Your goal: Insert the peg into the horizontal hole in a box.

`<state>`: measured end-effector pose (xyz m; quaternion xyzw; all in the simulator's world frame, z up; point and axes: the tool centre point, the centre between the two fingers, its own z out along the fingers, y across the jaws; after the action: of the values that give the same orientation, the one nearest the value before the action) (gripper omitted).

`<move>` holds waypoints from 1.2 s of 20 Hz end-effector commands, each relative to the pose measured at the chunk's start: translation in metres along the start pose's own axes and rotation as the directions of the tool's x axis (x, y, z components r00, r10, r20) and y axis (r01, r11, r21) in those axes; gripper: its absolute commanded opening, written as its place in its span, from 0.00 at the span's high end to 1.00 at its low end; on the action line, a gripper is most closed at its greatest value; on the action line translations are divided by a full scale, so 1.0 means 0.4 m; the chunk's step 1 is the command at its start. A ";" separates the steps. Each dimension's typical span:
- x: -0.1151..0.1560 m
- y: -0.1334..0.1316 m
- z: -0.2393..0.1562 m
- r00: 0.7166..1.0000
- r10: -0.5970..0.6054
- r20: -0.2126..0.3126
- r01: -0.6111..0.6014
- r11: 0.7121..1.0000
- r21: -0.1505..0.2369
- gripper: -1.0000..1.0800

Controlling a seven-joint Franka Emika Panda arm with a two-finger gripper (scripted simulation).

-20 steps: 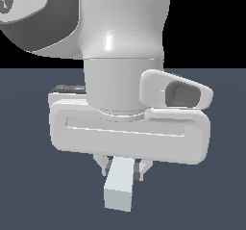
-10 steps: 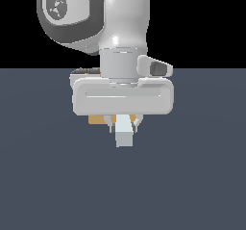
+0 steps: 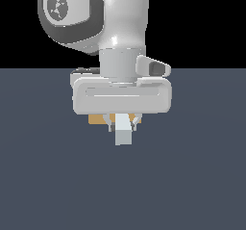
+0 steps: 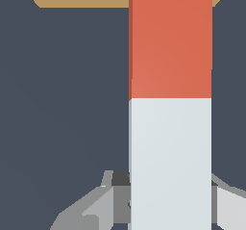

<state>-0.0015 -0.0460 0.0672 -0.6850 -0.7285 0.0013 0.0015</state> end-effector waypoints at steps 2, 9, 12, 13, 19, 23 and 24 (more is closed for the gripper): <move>0.001 0.000 0.000 1.000 0.000 0.000 0.000 1.000 0.000 1.00; 0.064 -0.002 -0.002 1.000 -0.001 0.000 0.001 1.000 -0.001 1.00; 0.122 -0.002 -0.003 1.000 -0.001 0.000 0.001 1.000 -0.002 1.00; 0.144 -0.002 -0.003 1.000 -0.001 0.000 0.001 1.000 -0.002 1.00; 0.239 -0.001 -0.007 1.000 -0.002 0.000 0.002 1.000 -0.004 1.00; 0.262 0.001 -0.007 1.000 -0.003 0.000 0.003 1.000 -0.005 1.00; 0.263 0.002 -0.007 1.000 -0.003 0.000 0.003 1.000 -0.005 1.00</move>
<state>-0.0084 0.0507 0.0689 -0.6865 -0.7272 0.0021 -0.0001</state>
